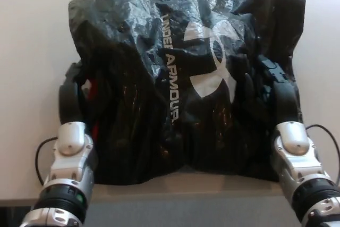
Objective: A plastic bag is kept in the middle of the desk and the robot uses both its hands to grab the bag from the left and right and brings its hands close together to compress the bag
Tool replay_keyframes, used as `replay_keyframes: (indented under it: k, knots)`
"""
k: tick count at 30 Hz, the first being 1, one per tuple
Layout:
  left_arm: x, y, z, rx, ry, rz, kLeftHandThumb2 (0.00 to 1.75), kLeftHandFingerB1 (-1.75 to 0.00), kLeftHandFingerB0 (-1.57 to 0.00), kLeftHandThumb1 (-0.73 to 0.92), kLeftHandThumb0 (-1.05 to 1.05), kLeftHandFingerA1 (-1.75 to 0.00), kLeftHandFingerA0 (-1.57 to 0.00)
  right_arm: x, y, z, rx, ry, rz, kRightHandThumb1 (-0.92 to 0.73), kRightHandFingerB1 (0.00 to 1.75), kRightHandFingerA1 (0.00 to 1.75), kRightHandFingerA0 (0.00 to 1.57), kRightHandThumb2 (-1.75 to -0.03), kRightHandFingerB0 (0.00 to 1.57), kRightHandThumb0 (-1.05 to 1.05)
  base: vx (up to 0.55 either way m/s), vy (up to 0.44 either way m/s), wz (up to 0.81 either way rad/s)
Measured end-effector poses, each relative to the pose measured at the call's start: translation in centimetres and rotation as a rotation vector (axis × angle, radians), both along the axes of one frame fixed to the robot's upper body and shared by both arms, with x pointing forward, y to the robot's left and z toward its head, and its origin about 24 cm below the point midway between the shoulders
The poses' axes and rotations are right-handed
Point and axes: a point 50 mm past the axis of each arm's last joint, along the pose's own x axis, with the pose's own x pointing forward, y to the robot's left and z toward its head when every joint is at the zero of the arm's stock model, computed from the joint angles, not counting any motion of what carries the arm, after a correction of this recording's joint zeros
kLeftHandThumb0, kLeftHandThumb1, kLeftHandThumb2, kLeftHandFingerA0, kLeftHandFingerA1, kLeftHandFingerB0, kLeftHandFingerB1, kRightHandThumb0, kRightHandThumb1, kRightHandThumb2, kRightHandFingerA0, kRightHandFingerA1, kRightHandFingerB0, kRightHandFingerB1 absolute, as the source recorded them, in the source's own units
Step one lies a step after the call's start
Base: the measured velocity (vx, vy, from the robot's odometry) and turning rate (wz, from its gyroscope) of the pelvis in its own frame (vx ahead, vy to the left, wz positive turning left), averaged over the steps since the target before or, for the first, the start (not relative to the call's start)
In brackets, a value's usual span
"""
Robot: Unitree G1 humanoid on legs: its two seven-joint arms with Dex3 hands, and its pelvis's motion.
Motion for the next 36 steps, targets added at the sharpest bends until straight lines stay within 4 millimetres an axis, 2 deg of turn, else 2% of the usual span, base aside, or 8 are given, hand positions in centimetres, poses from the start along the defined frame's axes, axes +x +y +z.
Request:
replay_keyframes:
  k: [14, 17, 18, 19, 20, 22, 23, 36]
  knots:
    - [-0.7, -3.1, -0.2, -0.044, -0.035, -0.034, 1.2, -0.48, 0.0, 0.66, -0.3, -0.51, -0.02, -0.8, 4.7, 0.3, -0.037, -0.056, 0.136, -0.76, 0.39, 0.44, 0.01, -1.12, 0.13, -0.81, 0.0, 0.0, 0.0]
    - [-0.6, -3.2, 0.2, -0.055, -0.062, -0.035, 1.2, -0.48, 0.0, 0.65, -0.3, -0.51, -0.02, -0.7, 4.7, 0.7, -0.072, -0.085, 0.143, -0.89, 0.27, 0.35, 0.09, -0.72, 0.13, -0.8, 0.0, 0.0, 0.0]
    - [-0.6, -3.2, 0.3, -0.063, -0.073, -0.036, 1.2, -0.48, 0.0, 0.64, -0.3, -0.51, -0.02, -0.7, 4.8, 0.7, -0.08, -0.093, 0.144, -0.75, 0.39, 0.44, 0.01, -1.11, 0.13, -0.84, 0.0, 0.0, 0.0]
    - [-0.6, -3.2, 0.5, -0.074, -0.083, -0.036, 1.19, -0.48, 0.0, 0.63, -0.31, -0.51, -0.02, -0.7, 4.8, 0.8, -0.085, -0.099, 0.145, -0.92, 0.27, 0.34, 0.1, -0.69, 0.13, -0.79, 0.0, 0.0, 0.0]
    - [-0.5, -3.3, 0.6, -0.08, -0.087, -0.036, 1.2, -0.48, 0.0, 0.64, -0.3, -0.51, -0.02, -0.7, 4.8, 0.8, -0.087, -0.102, 0.146, -0.73, 0.33, 0.41, 0.04, -1.08, 0.08, -0.8, 0.0, 0.0, 0.0]
    - [-0.5, -3.5, 0.6, -0.09, -0.095, -0.041, 0.88, -0.28, -0.17, 0.92, -0.65, -0.4, -0.2, -0.7, 4.8, 0.8, -0.091, -0.107, 0.148, -0.84, 0.27, 0.35, 0.09, -0.72, 0.13, -0.83, 0.0, 0.0, 0.0]
    - [-0.6, -3.6, 0.7, -0.095, -0.1, -0.046, 0.85, -0.34, -0.14, 0.92, -0.66, -0.37, -0.09, -0.7, 4.9, 0.9, -0.089, -0.11, 0.15, -0.77, 0.41, 0.44, 0.02, -1.11, 0.1, -0.88, 0.0, 0.0, 0.0]
    - [-0.4, -4.5, 1.3, -0.112, -0.164, -0.077, 0.83, -0.34, -0.13, 0.92, -0.67, -0.35, -0.07, -0.6, 5.4, 2.0, -0.105, -0.191, 0.174, -0.54, 0.48, 0.5, 0.0, -1.13, 0.0, -0.36, 0.0, 0.0, 0.0]
